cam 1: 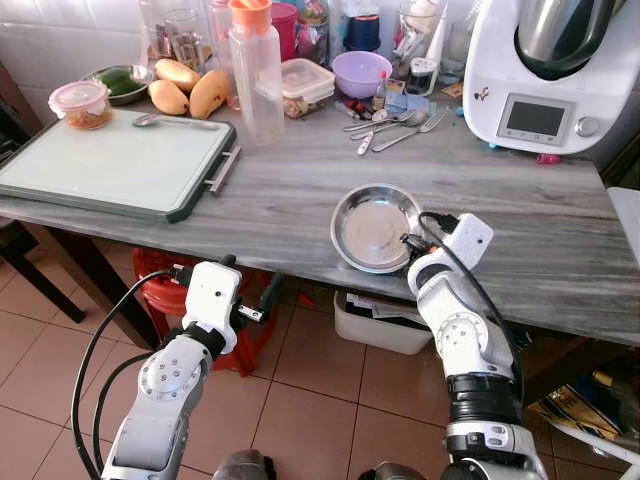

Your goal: Setting the table

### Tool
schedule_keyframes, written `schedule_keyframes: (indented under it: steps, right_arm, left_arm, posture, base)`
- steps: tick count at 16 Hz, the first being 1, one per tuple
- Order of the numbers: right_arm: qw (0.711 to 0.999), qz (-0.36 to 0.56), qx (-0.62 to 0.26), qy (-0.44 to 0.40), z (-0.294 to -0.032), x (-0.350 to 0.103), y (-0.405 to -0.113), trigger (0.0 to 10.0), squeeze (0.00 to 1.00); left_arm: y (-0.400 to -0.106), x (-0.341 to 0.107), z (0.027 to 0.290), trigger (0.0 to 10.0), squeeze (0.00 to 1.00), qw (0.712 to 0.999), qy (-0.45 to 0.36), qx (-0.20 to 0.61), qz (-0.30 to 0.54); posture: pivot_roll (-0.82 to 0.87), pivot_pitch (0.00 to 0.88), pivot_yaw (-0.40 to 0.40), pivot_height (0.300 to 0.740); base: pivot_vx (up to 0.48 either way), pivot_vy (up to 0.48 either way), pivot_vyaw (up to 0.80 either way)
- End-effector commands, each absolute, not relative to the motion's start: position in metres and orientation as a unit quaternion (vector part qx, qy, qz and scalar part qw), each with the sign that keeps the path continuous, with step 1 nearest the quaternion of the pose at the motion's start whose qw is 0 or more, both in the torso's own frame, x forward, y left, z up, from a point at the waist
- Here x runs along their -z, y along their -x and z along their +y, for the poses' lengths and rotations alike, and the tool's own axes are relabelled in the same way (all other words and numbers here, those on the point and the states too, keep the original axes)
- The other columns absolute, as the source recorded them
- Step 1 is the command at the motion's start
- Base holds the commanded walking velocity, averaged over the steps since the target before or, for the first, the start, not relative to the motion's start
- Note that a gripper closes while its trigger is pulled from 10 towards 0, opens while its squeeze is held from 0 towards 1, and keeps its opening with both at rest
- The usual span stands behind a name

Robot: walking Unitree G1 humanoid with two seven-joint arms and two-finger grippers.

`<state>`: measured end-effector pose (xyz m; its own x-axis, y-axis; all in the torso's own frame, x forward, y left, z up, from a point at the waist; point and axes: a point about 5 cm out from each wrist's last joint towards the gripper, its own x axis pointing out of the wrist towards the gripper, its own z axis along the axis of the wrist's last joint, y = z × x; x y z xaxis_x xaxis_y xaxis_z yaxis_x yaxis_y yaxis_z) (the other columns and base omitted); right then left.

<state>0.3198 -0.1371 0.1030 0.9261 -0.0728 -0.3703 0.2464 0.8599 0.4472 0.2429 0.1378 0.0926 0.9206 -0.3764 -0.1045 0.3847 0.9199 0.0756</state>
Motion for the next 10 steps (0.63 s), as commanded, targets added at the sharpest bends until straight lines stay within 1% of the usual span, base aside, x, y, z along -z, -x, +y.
schedule_keyframes:
  steps: [1,4,7,8,10]
  right_arm:
    - [0.947,0.214,0.108,-0.215,-0.141,-0.084,-0.311,10.0,0.00]
    - [0.946,0.216,0.100,-0.221,-0.142,-0.085,-0.311,10.0,0.00]
    - [0.934,0.236,0.121,-0.237,-0.145,-0.078,-0.308,10.0,0.00]
    - [0.926,0.240,0.134,-0.260,-0.149,-0.076,-0.307,10.0,0.00]
    - [0.923,0.238,0.144,-0.265,-0.153,-0.076,-0.308,10.0,0.00]
  left_arm:
    - [-0.244,-0.096,0.136,10.0,0.00,0.977,-0.052,0.203,0.041]
    - [-0.244,-0.096,0.136,10.0,0.00,0.977,-0.053,0.204,0.040]
    - [-0.244,-0.096,0.135,10.0,0.00,0.976,-0.054,0.205,0.040]
    - [-0.244,-0.096,0.135,10.0,0.00,0.976,-0.054,0.205,0.041]
    - [-0.244,-0.096,0.135,10.0,0.00,0.976,-0.055,0.205,0.041]
  posture:
    - [0.06,0.007,0.011,0.740]
    - [0.06,0.008,0.013,0.740]
    - [0.06,0.008,0.010,0.740]
    - [0.06,0.008,0.010,0.740]
    - [0.06,0.009,0.012,0.740]
  base:
    - [0.000,0.000,0.00]
    - [0.000,0.000,0.00]
    - [0.000,0.000,0.00]
    - [0.000,0.000,0.00]
    - [0.000,0.000,0.00]
